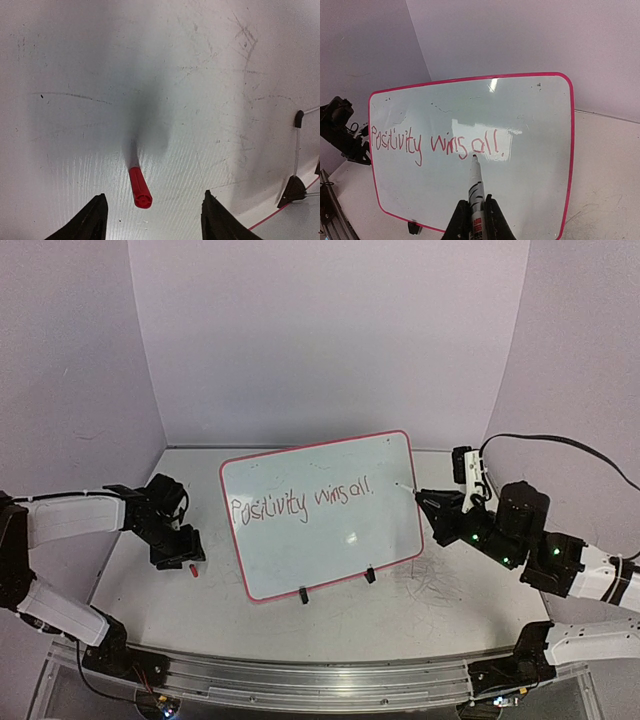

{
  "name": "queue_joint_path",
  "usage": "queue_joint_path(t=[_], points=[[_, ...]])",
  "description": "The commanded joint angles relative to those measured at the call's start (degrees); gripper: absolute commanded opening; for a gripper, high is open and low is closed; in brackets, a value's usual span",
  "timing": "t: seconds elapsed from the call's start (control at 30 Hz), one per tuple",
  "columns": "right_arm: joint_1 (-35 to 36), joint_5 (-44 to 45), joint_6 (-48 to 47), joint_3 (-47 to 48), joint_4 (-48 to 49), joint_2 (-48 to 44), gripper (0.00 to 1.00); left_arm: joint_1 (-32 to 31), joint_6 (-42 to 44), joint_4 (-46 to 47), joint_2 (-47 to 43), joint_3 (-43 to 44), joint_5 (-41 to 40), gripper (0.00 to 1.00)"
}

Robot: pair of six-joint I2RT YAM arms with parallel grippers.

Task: Write a sentence on the whiteboard
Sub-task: Pick up the pen cap from the corner of the board, then insert the whiteboard marker without the cap into the pen cap.

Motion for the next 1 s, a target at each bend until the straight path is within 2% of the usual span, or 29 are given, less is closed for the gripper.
queue_joint_path(t=[0.0, 0.3, 0.53, 0.63, 0.77, 0.83, 0.97], points=[[0.10, -1.52, -0.10, 0.01, 1.37, -1.72, 0.00, -0.64, -0.08, 0.13, 2.56, 1.06, -1.95, 0.56], [0.10, -1.70, 0.41, -0.70, 2.15, -2.10, 0.00, -1.10, 0.83, 1.73, 6.53, 0.92, -3.78, 0.36], [0.10, -1.76, 0.64, -0.74, 2.16, -1.99, 0.00, -1.40, 1.35, 3.30, 7.34, 1.24, -3.73, 0.09], [0.09, -2.01, 0.51, -0.14, 1.78, -1.83, 0.00, -1.51, 0.82, -1.07, 2.44, 4.46, -5.87, 0.00], [0.09, -5.55, 0.05, 0.76, 2.15, -0.54, 0.00, -1.51, 0.87, -12.16, -9.11, 16.48, -6.75, 0.00], [0.08, -12.76, -0.69, 1.70, 4.37, 1.14, 0.00, -1.51, 1.82, -12.62, -14.53, 20.28, 0.12, 0.00], [0.10, -26.59, -0.46, 4.32, 10.88, 6.50, 0.00, -1.56, 5.29, -8.18, -19.23, 21.12, 24.02, 0.00]])
